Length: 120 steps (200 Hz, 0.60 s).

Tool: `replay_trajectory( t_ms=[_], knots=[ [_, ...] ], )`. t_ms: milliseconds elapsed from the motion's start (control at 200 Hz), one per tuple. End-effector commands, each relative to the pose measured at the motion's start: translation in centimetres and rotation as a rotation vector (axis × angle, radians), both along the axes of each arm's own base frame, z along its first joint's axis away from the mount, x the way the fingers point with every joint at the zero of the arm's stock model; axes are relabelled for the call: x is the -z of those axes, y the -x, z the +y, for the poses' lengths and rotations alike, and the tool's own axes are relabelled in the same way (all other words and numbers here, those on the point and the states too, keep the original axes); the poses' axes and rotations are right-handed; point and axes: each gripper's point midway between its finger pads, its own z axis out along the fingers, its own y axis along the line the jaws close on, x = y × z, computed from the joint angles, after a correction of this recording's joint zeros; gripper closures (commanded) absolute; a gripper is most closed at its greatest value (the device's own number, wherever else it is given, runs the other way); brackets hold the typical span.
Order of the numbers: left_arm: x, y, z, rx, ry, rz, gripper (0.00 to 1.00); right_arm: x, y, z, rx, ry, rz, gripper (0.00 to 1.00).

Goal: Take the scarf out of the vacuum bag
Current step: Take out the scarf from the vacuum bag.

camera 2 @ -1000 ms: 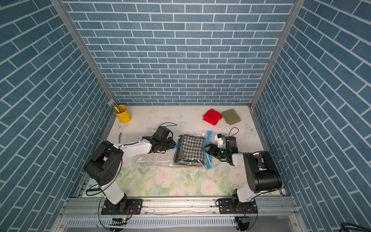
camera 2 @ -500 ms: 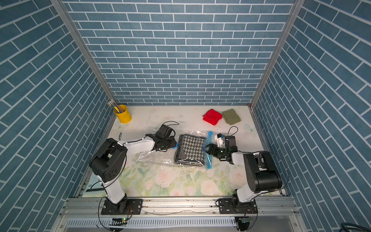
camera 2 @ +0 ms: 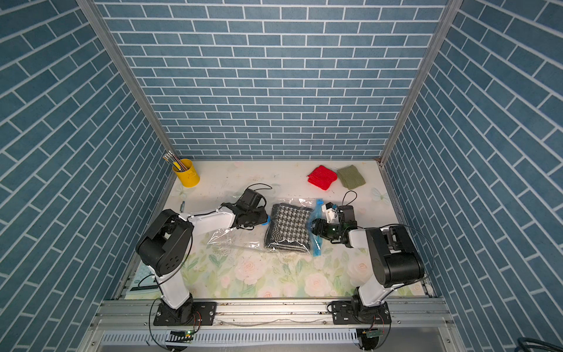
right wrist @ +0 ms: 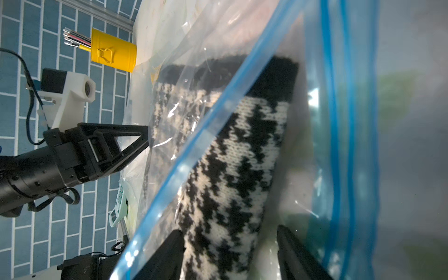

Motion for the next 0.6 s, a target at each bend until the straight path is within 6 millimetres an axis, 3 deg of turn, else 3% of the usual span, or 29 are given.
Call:
replay_trajectory(
  t_ms=[0,315,595],
  knots=[
    [2.7,1.8,0.8,0.019,-0.059,0.081,0.59,0.2,0.6,1.3,-0.037,-0.042,0.035,0.35],
    [2.8,2.2,0.9,0.024,-0.054,0.086,0.59,0.9,0.3,2.4,-0.044,-0.111,0.054,0.34],
    [2.9,2.6,1.1,0.024,-0.047,0.09,0.59,-0.8,-0.3,3.8,-0.045,-0.263,0.028,0.33]
  ],
)
